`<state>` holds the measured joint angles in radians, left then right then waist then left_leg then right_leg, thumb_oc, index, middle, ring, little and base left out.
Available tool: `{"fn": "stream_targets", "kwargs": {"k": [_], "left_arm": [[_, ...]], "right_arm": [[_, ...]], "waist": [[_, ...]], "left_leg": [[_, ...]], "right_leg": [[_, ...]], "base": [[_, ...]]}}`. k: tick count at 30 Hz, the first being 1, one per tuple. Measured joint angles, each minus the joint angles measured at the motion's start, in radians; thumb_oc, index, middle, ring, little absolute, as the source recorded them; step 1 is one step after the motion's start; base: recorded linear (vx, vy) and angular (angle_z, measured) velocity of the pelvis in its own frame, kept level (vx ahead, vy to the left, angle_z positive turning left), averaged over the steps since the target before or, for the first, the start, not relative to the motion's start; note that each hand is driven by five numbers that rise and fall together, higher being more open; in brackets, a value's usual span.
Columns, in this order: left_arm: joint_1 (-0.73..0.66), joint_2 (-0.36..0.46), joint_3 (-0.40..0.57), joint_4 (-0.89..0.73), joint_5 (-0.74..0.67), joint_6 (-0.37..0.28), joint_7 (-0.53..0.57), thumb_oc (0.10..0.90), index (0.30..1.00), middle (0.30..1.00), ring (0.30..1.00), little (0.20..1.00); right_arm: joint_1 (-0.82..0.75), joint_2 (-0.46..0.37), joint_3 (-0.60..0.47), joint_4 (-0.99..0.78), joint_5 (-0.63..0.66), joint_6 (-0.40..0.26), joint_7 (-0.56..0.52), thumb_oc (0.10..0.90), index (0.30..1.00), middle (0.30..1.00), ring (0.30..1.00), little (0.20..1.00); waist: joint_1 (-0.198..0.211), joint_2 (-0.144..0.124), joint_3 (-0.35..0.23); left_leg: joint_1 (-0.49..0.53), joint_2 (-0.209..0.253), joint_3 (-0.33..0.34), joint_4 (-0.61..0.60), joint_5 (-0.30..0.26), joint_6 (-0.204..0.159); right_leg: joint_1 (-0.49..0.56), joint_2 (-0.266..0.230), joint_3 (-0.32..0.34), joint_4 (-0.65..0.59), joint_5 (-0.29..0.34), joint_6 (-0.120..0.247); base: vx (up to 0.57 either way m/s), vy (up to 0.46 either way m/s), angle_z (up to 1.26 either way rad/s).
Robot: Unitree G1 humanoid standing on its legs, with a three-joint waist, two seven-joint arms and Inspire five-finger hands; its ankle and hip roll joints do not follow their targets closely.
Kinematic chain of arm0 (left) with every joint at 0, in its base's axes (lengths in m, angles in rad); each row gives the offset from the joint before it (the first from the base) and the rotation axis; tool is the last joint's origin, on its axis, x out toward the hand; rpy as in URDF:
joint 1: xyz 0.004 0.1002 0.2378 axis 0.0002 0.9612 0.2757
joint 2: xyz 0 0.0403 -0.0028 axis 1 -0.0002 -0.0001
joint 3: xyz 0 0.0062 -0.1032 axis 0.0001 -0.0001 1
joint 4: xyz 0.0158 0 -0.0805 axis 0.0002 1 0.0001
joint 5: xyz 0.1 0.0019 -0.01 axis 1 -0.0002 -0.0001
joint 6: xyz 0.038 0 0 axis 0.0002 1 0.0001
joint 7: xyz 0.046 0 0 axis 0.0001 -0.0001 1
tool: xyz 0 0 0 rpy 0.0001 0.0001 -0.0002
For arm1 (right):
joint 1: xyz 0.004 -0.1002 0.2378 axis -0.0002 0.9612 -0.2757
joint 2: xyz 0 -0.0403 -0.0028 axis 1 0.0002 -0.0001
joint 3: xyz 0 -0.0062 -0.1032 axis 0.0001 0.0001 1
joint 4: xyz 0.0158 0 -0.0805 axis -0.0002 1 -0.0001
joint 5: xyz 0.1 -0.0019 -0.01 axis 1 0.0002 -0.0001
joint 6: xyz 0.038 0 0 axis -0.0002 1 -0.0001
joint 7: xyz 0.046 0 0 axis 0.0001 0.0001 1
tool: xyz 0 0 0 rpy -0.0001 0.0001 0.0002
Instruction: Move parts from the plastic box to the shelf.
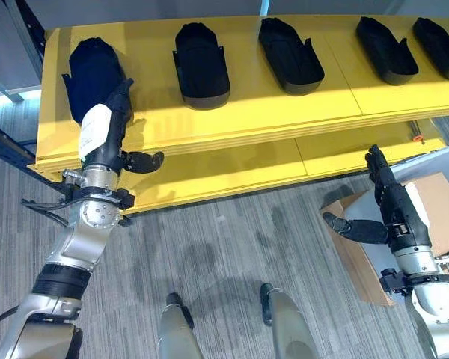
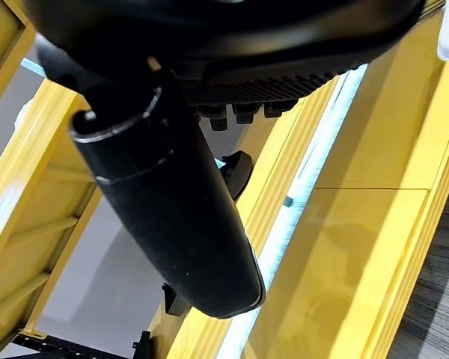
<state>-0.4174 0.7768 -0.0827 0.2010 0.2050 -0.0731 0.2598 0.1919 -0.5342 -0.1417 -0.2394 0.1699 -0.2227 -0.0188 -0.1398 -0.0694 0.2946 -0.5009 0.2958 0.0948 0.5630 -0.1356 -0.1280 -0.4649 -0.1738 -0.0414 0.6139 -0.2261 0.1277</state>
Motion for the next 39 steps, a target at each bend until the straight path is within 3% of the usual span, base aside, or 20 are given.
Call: {"fn": "stream_targets", "kwargs": {"k": [11, 15, 24, 39], "left_arm": [[0.248, 0.029, 0.155, -0.218, 0.011, -0.012, -0.058, 0.900, 1.000, 1.000, 1.000, 1.000], [0.276, 0.094, 0.166, -0.225, 0.138, -0.014, -0.076, 0.900, 1.000, 1.000, 1.000, 1.000], [0.270, 0.110, 0.160, -0.202, 0.355, 0.029, -0.127, 0.900, 1.000, 1.000, 1.000, 1.000], [0.112, 0.109, 0.037, -0.062, 0.390, 0.073, -0.209, 0.900, 1.000, 1.000, 1.000, 1.000]], "right_arm": [[0.009, 0.020, -0.022, -0.003, -0.001, 0.001, 0.004, 0.900, 1.000, 1.000, 1.000, 1.000], [0.017, 0.021, -0.046, -0.002, -0.005, 0.001, 0.004, 0.900, 1.000, 1.000, 1.000, 1.000], [0.016, 0.022, -0.048, -0.002, -0.009, 0.026, 0.024, 0.900, 1.000, 1.000, 1.000, 1.000], [0.032, 0.044, -0.049, -0.002, -0.009, 0.055, 0.036, 0.900, 1.000, 1.000, 1.000, 1.000]], "waist": [[0.014, 0.003, 0.002], [0.035, 0.005, 0.002], [0.036, 0.005, 0.002], [0.031, 0.006, 0.002]], "left_leg": [[-0.004, 0.000, -0.004, 0.008, -0.004, 0.007], [-0.004, -0.002, -0.005, 0.009, -0.004, 0.007], [-0.005, -0.005, -0.007, 0.012, -0.003, 0.006], [-0.007, -0.005, -0.016, 0.017, -0.001, 0.003]], "right_leg": [[-0.001, -0.003, -0.001, 0.005, -0.001, 0.001], [0.000, -0.006, -0.002, 0.008, -0.001, 0.001], [0.000, -0.009, -0.003, 0.015, -0.002, 0.001], [-0.003, -0.008, -0.006, 0.027, -0.007, -0.003]], "base": [[0.00, 0.000, 0.00], [0.00, 0.000, 0.00], [0.00, 0.000, 0.00], [0.00, 0.000, 0.00]]}}
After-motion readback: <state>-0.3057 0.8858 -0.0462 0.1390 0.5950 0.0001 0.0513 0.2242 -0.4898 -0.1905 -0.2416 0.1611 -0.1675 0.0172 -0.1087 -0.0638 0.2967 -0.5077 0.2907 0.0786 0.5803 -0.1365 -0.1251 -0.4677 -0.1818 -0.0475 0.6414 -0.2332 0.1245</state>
